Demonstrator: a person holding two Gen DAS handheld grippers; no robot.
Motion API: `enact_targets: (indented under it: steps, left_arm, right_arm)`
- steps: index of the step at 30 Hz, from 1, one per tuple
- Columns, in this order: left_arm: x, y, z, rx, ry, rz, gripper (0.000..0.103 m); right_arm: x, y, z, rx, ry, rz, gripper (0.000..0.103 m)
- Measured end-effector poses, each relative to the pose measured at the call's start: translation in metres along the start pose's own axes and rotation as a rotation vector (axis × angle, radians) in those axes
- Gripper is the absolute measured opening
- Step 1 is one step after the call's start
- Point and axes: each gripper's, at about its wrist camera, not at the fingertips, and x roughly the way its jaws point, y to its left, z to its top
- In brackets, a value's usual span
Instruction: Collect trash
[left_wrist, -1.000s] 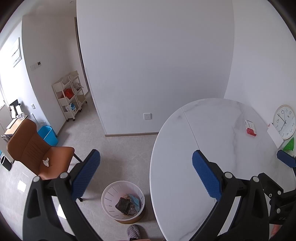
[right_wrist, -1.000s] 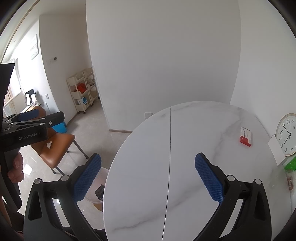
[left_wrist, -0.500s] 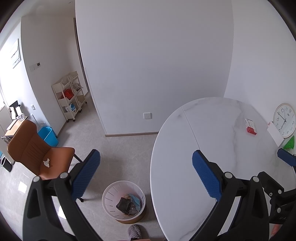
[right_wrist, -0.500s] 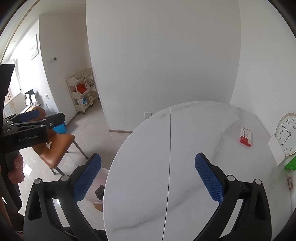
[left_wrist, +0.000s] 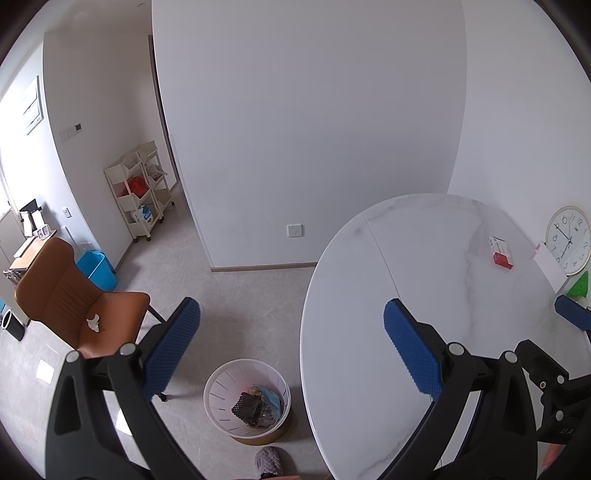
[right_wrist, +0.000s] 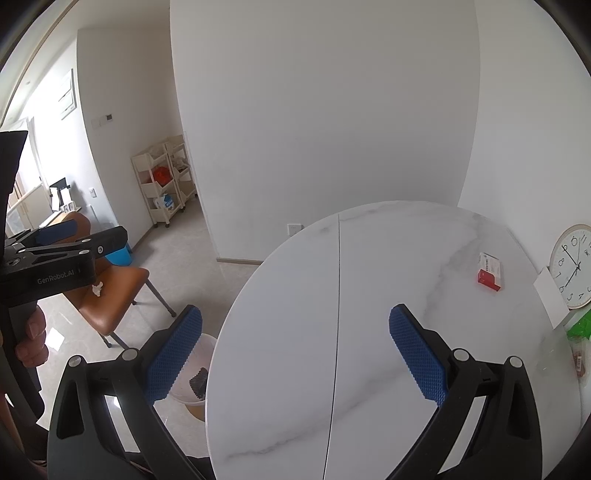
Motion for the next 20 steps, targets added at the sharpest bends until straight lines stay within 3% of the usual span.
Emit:
enact_targets:
  steps: [20]
  left_arm:
    - [0.004,0.015,-0.001,0.002,0.015,0.006,0.095]
  right_arm:
    - [0.001,0.002,-0.001,0.005,0.01,0.012,0.101]
